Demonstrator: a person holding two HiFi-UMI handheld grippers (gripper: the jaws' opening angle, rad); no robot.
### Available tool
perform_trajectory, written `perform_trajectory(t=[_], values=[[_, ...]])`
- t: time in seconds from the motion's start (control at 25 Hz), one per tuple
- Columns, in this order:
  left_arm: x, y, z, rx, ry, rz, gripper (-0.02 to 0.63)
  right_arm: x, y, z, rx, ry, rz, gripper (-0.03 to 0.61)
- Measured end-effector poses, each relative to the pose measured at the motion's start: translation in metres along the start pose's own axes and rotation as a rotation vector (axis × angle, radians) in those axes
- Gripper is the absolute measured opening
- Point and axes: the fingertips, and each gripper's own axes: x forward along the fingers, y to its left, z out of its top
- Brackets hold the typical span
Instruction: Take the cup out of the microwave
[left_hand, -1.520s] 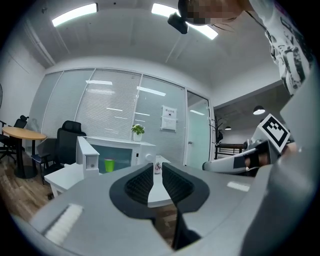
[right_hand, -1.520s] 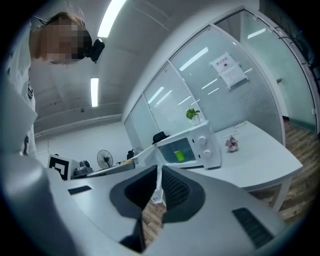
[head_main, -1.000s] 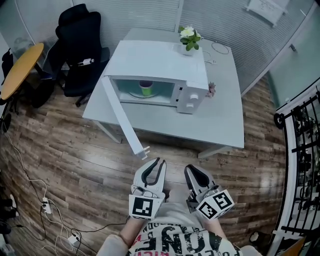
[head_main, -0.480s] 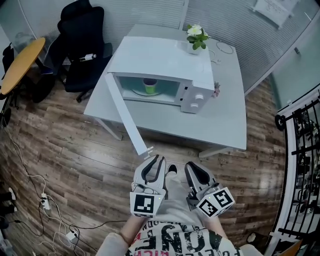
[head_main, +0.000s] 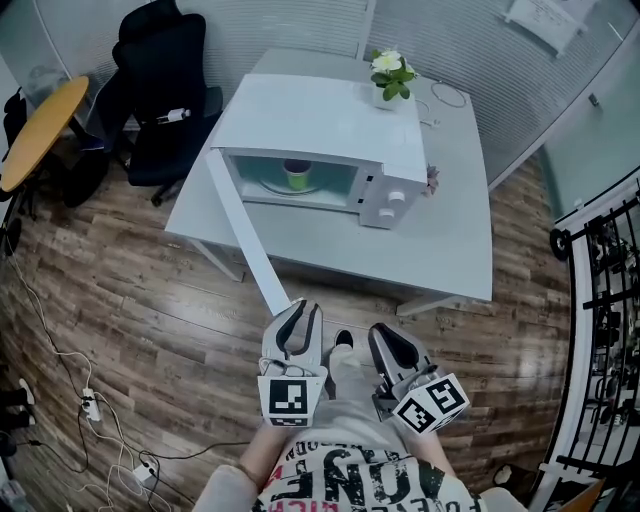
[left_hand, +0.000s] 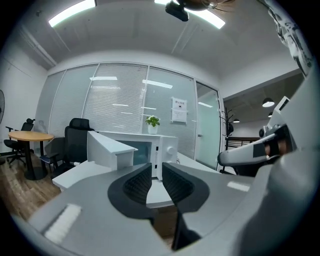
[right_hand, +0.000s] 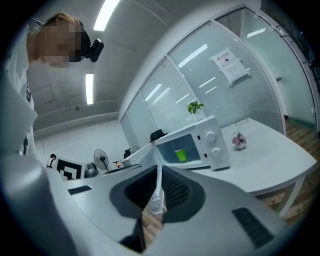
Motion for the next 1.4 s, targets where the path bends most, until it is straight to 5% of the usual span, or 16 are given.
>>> perform_trajectory(t=[0.48, 0.72, 1.4], values=[[-0.033, 0.034, -0.004, 0.037, 0.005, 0.143, 0.061, 0.02, 0.015, -0.005, -0.009, 0.029, 0.068, 0.025], [-0.061, 0.073, -0.014, -0.051, 0.033, 0.272, 0.063, 0.027, 0.029, -0.01, -0.023, 0.047, 0.104, 0.025], [0.003, 0.064, -0.01, -0.021, 0.021, 0.18, 0.063, 0.045, -0.01, 0.0, 0.003, 0.072, 0.092, 0.025]])
